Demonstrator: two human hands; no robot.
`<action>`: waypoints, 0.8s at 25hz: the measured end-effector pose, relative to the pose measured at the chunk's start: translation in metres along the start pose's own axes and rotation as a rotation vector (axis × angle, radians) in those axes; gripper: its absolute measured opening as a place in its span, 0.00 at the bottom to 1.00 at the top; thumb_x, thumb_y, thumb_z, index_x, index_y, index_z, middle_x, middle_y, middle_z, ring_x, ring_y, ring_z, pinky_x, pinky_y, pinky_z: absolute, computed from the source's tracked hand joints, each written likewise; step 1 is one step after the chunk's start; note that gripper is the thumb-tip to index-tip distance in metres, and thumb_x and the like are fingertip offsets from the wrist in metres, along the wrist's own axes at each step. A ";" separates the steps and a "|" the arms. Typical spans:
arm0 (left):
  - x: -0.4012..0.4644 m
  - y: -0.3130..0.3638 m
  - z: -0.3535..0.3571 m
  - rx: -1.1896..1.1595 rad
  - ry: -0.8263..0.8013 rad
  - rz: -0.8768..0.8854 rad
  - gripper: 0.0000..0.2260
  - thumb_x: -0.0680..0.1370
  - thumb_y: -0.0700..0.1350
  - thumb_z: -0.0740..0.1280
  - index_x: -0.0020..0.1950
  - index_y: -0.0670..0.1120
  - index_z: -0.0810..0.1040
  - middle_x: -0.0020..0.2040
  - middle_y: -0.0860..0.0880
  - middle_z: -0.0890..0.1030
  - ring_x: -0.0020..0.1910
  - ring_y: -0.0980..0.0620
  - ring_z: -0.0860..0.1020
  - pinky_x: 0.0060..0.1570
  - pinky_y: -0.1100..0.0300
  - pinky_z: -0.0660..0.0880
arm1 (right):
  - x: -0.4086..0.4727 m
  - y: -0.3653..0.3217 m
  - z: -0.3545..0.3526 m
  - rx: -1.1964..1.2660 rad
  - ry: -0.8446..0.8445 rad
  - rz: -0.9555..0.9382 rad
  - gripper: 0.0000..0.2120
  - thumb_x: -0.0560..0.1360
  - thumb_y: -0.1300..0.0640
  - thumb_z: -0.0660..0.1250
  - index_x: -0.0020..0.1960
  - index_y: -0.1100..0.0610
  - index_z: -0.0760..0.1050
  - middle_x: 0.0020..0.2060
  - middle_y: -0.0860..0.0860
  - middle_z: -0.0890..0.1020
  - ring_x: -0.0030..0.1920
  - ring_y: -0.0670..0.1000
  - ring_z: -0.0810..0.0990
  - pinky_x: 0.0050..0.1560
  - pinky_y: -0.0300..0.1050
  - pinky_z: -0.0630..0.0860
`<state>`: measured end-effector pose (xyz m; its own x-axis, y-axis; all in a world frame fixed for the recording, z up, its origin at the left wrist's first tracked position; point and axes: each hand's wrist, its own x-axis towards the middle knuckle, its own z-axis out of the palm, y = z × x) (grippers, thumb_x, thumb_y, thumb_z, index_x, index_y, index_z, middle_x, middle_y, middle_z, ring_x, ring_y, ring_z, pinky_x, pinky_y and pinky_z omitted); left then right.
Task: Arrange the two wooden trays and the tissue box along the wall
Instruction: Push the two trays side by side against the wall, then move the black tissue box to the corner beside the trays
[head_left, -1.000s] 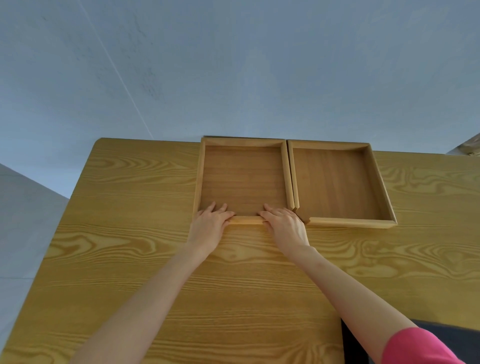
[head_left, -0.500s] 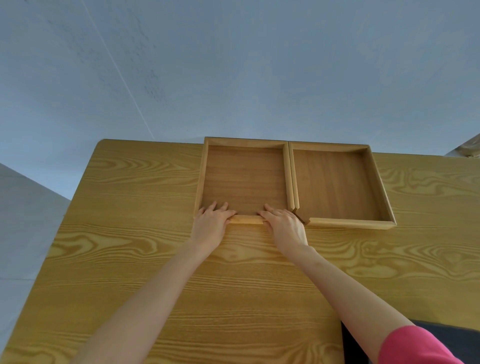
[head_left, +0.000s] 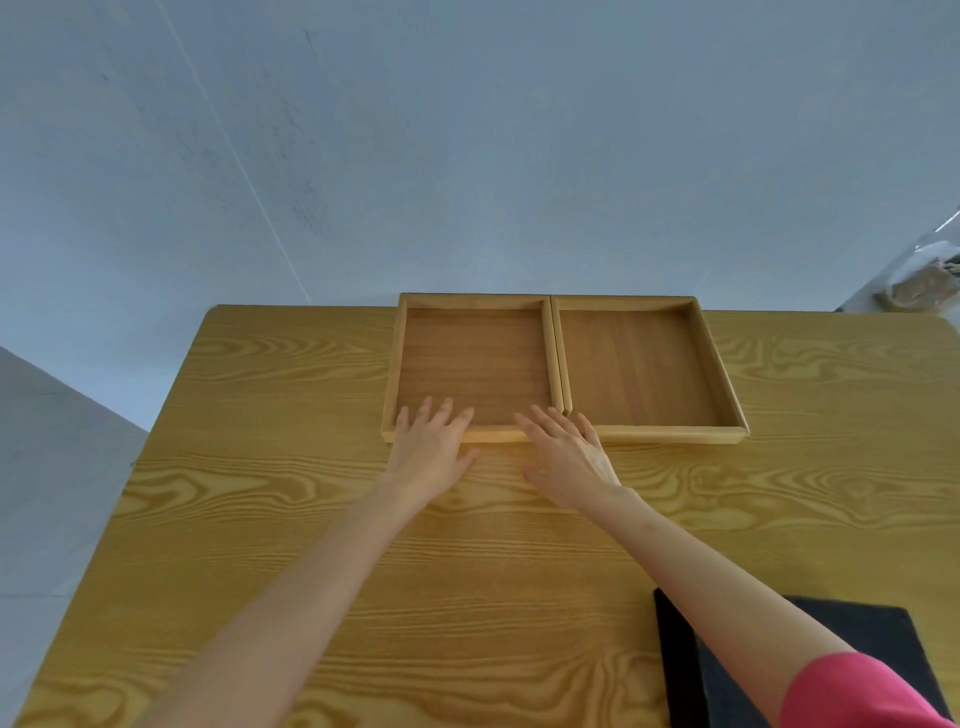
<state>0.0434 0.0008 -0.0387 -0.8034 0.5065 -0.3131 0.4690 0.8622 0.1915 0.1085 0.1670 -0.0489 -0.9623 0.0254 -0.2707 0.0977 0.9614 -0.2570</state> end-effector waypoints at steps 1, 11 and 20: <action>-0.005 0.005 -0.003 0.014 0.004 0.002 0.27 0.78 0.56 0.57 0.73 0.50 0.53 0.76 0.43 0.55 0.75 0.42 0.51 0.72 0.43 0.47 | -0.008 0.002 -0.003 -0.004 0.003 -0.001 0.30 0.77 0.49 0.60 0.74 0.49 0.49 0.76 0.52 0.53 0.75 0.51 0.48 0.74 0.53 0.40; -0.068 0.083 0.007 -0.049 0.032 0.060 0.29 0.77 0.58 0.55 0.74 0.49 0.51 0.76 0.44 0.52 0.75 0.44 0.50 0.73 0.46 0.49 | -0.109 0.054 -0.020 0.064 0.094 0.013 0.29 0.77 0.47 0.59 0.73 0.50 0.52 0.75 0.52 0.55 0.75 0.52 0.49 0.74 0.55 0.44; -0.096 0.185 0.050 -0.325 -0.079 0.083 0.30 0.76 0.58 0.58 0.74 0.50 0.52 0.76 0.48 0.55 0.74 0.48 0.55 0.70 0.50 0.58 | -0.189 0.140 -0.018 0.107 -0.026 -0.020 0.30 0.76 0.47 0.60 0.73 0.49 0.52 0.74 0.52 0.59 0.75 0.51 0.52 0.74 0.54 0.48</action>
<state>0.2259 0.1124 -0.0197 -0.7304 0.5850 -0.3527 0.3804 0.7771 0.5014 0.2994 0.3019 -0.0167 -0.9575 -0.0018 -0.2885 0.1066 0.9270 -0.3595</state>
